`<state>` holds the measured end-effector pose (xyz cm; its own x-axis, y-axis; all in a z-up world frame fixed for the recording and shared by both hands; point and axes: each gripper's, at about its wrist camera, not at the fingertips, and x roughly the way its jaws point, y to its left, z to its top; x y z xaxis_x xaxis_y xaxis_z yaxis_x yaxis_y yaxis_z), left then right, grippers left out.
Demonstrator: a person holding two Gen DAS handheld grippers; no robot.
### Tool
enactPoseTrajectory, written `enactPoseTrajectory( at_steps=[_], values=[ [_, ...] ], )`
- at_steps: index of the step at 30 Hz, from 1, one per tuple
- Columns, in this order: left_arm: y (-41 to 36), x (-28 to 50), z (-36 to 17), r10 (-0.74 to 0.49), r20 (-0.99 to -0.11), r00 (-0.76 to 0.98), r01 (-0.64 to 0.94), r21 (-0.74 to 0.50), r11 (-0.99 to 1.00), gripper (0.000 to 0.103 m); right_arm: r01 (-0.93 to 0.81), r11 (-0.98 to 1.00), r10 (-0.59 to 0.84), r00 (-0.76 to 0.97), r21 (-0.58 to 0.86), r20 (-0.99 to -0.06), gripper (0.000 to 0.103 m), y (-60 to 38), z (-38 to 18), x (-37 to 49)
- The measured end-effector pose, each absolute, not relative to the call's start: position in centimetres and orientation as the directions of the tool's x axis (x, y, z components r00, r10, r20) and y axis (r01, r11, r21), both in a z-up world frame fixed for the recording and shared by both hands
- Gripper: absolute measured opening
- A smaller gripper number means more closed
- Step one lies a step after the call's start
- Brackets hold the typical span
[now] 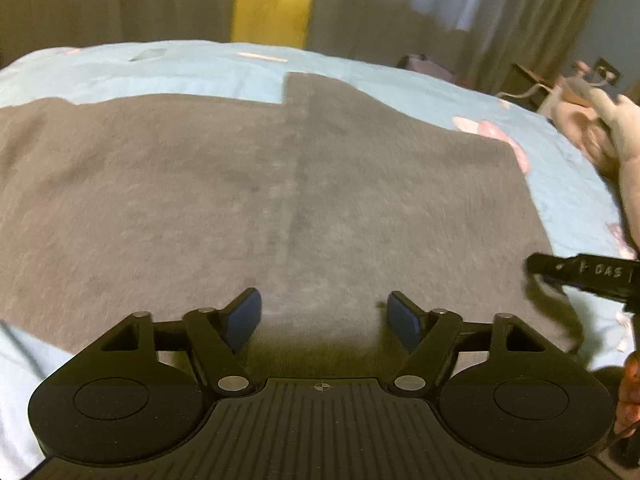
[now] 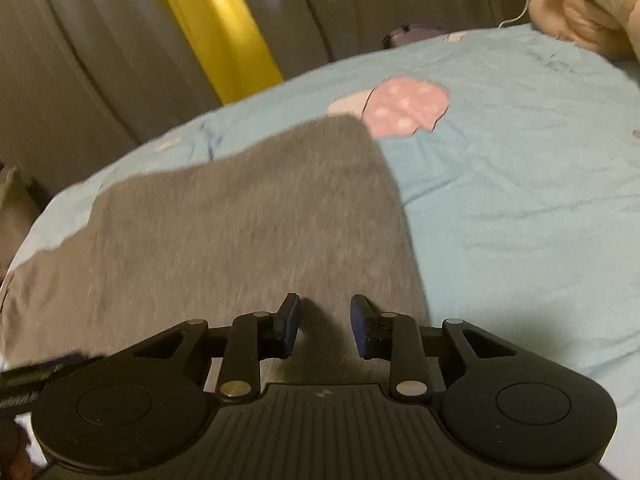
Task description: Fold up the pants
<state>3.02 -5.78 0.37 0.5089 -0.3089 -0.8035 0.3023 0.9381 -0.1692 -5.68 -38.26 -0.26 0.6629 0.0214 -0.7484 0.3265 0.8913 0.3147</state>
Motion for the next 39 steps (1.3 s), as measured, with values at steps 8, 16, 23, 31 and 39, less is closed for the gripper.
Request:
enactPoseTrajectory(
  at_steps=[8,16,23,31,39],
  values=[
    [-3.1,4.3,0.4,-0.289,-0.777,0.559,0.146,-0.251,0.957,0.084,0.298,0.939,-0.087,0.685,0.170,-0.723,0.028,-37.9,-0.6,-2.1],
    [-3.1,5.9,-1.1,-0.210,-0.800,0.562,0.088,-0.195,0.977,0.088,0.334,0.936,-0.164,0.695,0.113,-0.700,0.038,-39.3,-0.5,3.2],
    [-3.8,6.0,-1.5,-0.203,-0.794,0.573,0.126,-0.160,0.979,0.094,0.403,0.891,-0.145,0.688,0.208,-0.711,0.070,-42.6,-3.0,4.5],
    [-3.5,6.1,-1.4,-0.208,-0.789,0.578,0.120,-0.170,0.978,0.094,0.383,0.911,-0.166,0.680,0.153,-0.714,0.094,-39.4,-1.0,-2.1],
    [-3.1,5.6,-1.1,-0.183,-0.796,0.577,0.097,-0.156,0.983,0.095,0.410,0.905,-0.172,0.594,0.112,-0.786,0.099,-38.6,-2.7,-1.6]
  ],
)
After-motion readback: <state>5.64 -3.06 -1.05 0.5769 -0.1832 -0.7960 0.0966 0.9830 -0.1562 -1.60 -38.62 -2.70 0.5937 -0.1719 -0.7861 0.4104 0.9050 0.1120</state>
